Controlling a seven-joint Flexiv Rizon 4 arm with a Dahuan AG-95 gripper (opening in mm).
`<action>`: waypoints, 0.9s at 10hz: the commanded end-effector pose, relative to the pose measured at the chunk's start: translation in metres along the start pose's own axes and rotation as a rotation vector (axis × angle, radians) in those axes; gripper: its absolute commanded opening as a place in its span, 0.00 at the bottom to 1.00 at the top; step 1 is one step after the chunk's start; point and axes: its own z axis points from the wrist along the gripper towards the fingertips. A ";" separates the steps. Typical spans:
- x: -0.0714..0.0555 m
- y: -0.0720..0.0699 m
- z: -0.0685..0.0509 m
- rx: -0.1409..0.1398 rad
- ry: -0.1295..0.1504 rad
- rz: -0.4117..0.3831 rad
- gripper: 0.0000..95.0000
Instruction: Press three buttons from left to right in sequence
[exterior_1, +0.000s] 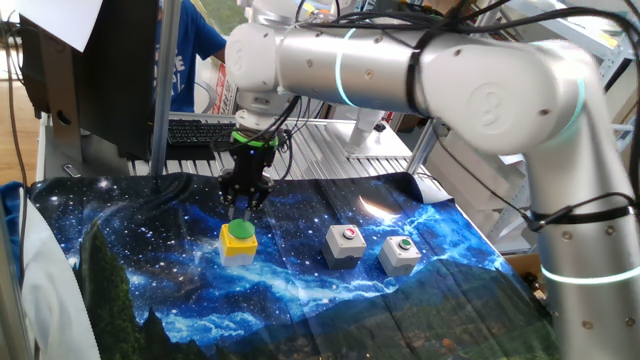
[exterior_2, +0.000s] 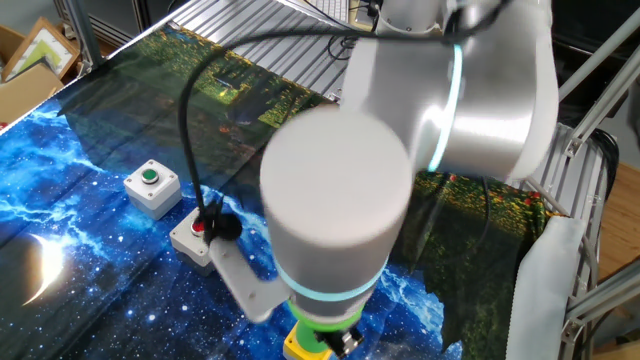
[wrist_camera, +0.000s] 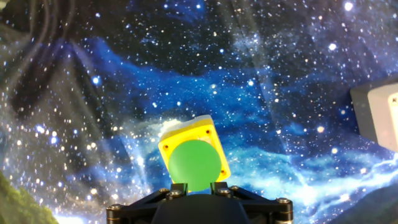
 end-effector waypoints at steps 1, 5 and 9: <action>-0.001 -0.005 0.002 -0.001 -0.013 -0.008 0.20; -0.003 -0.005 0.004 0.000 -0.015 -0.005 0.20; -0.009 0.000 0.011 0.004 -0.019 0.003 0.20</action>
